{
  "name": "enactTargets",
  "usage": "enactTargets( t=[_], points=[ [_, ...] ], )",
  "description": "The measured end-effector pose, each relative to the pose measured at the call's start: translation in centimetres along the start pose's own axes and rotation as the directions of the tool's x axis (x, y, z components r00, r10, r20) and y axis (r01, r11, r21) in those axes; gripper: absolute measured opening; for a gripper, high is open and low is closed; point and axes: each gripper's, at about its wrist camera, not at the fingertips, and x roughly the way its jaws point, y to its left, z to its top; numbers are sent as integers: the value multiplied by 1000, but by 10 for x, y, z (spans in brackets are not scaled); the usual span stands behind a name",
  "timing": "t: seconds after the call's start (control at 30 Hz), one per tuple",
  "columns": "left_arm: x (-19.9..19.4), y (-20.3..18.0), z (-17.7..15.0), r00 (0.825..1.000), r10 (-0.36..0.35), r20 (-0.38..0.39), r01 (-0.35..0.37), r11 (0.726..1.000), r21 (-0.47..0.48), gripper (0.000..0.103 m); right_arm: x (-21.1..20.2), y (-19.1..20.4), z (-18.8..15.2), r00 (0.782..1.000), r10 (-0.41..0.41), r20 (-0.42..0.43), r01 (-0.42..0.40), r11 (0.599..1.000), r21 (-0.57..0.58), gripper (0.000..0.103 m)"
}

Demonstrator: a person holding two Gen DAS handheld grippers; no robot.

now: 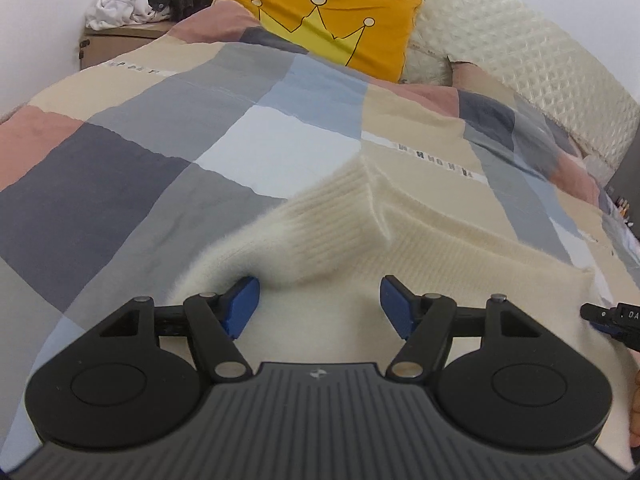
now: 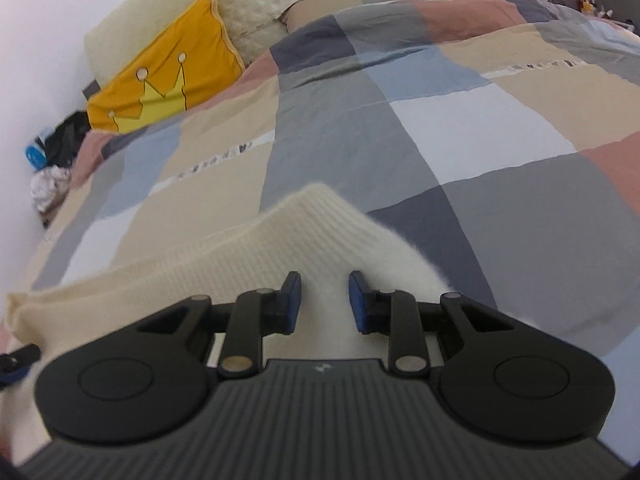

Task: Fold large clothes
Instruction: 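Smooth the folded sweater flat with both open grippers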

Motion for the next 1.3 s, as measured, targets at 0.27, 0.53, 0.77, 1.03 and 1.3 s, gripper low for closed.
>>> enactTargets(
  t=[0.27,0.53,0.77,1.03,1.3],
  points=[
    [34,6,7,999,39,-31,-38,999,25,73,6,3,-3,1000,-10,-13,9,1000,-16,29],
    [29,4,10,999,22,-43,-20,998,52,73,5,7,-4,1000,-20,-10,20,999,-40,29],
    [-5,-6,9,999,22,-25,-18,992,121,73,-21,25,-9,998,-49,28,52,993,-108,32],
    [-70,-20,-5,999,-33,-6,34,993,114,73,-76,42,-22,999,-19,41,25,990,-139,33],
    [-135,-53,-33,995,-102,11,100,987,122,73,-142,57,-45,995,64,73,-53,987,-153,33]
  ],
)
